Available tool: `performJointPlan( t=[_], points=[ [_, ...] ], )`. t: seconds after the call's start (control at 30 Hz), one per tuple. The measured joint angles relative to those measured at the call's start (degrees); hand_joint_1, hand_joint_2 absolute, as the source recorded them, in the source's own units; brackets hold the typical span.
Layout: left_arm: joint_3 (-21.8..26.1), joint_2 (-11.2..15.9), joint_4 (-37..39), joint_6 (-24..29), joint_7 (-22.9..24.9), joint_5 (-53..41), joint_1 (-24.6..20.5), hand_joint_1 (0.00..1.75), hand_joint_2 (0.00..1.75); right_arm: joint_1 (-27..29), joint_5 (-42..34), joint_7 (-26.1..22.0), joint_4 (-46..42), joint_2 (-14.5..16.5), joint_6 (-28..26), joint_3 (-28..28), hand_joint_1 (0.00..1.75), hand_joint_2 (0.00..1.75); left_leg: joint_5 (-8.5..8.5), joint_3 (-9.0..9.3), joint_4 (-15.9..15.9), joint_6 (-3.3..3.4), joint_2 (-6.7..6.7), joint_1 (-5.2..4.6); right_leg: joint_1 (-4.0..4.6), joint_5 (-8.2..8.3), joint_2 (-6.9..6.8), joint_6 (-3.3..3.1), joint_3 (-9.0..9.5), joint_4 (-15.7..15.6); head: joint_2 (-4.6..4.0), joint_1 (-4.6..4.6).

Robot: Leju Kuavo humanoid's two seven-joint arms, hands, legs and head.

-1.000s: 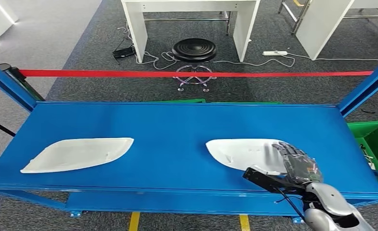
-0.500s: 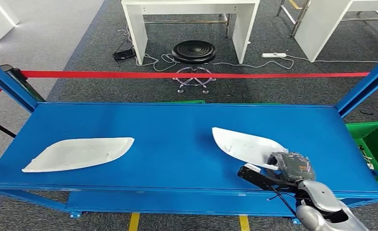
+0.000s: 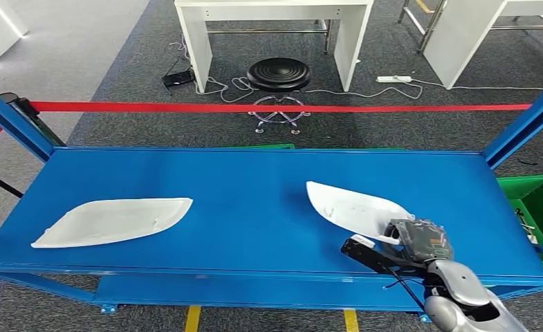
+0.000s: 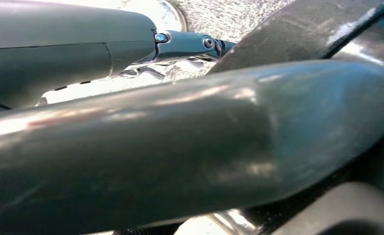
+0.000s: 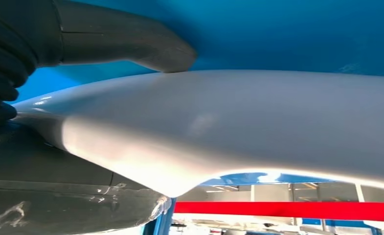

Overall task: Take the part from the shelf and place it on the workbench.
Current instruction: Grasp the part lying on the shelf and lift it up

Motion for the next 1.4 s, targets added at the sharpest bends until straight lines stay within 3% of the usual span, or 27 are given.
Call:
performJointPlan(
  t=[0.07, 0.7, 0.9, 1.27, 1.37, 1.4],
  points=[
    [0.34, 0.1, 0.0, -0.31, -0.53, 0.25, -0.01, 0.0, 1.75, 0.47, 0.04, 0.01, -0.59, 0.0, -0.27, -0.01, 1.75, 1.75, 0.0, -0.02, 0.0, 0.0, -0.01, 0.0, 0.0, 0.0, -0.01, 0.0, -0.01, 0.0, 0.0, 0.01],
    [3.43, 0.55, 0.02, 3.61, -1.73, 0.99, -0.11, 0.0, 1.75, 7.6, 4.23, -0.63, -13.35, -1.9, -4.3, 0.22, 1.75, 1.75, -0.02, -0.36, 0.0, 0.02, -0.03, -0.02, -0.03, -0.02, -0.06, 0.0, -0.31, 0.0, 0.0, 0.01],
    [4.76, -0.77, 0.02, 5.99, 3.68, 1.48, -0.14, 0.0, 1.75, 9.56, 9.55, -4.5, -20.77, -4.66, -7.8, -1.74, 1.75, 1.75, -0.13, -0.3, 0.05, 0.2, -0.07, -0.31, -0.3, -0.05, -0.07, 0.08, -0.29, -0.04, 0.0, 0.01],
    [5.43, -0.99, 0.02, 6.6, 3.95, 1.13, -0.13, 0.0, 1.75, 10.85, 13.17, -5.38, -24.07, -6.09, -8.53, -3.08, 1.75, 1.75, -0.24, -0.22, 0.07, 0.41, -0.08, -0.55, -0.55, -0.04, -0.06, 0.31, -0.19, -0.05, 0.0, 0.02],
    [5.65, -0.99, 0.02, 6.55, 3.97, 0.8, -0.17, 0.0, 1.75, 11.65, 14.47, -5.49, -24.98, -6.56, -9.72, -3.52, 1.75, 1.75, -0.33, -0.27, 0.24, 0.78, -0.07, -0.81, -0.8, 0.0, -0.05, 0.72, -0.15, -0.07, 0.0, 0.01],
    [5.79, -1.02, 0.02, 6.43, 4.07, 0.61, -0.23, 0.0, 1.75, 12.07, 14.97, -5.6, -25.38, -6.92, -10.27, -3.69, 1.75, 1.75, 0.06, -0.27, 0.0, 1.26, 0.0, -0.71, -0.86, -1.07, -0.13, 1.15, -0.6, 1.12, 0.0, 0.07]
  ],
)
